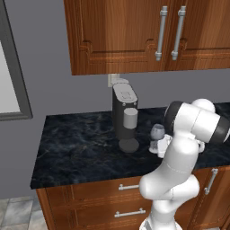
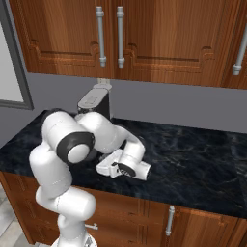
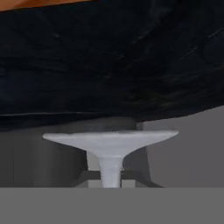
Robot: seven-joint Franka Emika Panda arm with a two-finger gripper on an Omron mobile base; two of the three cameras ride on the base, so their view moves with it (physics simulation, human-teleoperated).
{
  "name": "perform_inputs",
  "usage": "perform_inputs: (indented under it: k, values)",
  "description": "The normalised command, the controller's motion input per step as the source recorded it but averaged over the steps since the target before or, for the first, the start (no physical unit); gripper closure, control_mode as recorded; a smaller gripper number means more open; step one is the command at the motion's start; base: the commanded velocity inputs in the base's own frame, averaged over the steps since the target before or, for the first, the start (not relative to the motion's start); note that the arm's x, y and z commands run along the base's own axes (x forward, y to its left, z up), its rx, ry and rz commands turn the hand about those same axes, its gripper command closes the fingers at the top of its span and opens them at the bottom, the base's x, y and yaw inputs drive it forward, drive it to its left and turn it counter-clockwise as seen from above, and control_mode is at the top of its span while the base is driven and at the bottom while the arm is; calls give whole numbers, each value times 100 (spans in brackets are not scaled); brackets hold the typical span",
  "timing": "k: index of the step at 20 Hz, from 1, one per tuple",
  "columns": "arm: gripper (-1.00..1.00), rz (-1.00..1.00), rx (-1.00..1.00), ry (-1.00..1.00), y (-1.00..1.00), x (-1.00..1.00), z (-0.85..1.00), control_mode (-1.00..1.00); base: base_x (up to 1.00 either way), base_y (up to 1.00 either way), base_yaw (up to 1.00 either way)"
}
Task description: Retrieve the wine glasses from the counter and place one next to each plate.
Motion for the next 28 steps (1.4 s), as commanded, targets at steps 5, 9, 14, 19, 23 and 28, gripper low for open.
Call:
perform_inputs:
  k: [5, 9, 14, 19, 23, 28]
  values:
    - [100, 0, 7, -13, -11, -46, 63, -100, 0, 0, 0]
    - [100, 0, 3, -11, 0, -43, 82, -100, 0, 0, 0]
    - [100, -2, 0, -7, 0, -44, 79, -100, 0, 0, 0]
    - [100, -13, -5, -3, 0, -45, 54, -100, 0, 0, 0]
    - [100, -16, -10, 0, 4, -39, 50, -100, 0, 0, 0]
    - [100, -12, -8, 0, 6, -21, 54, -100, 0, 0, 0]
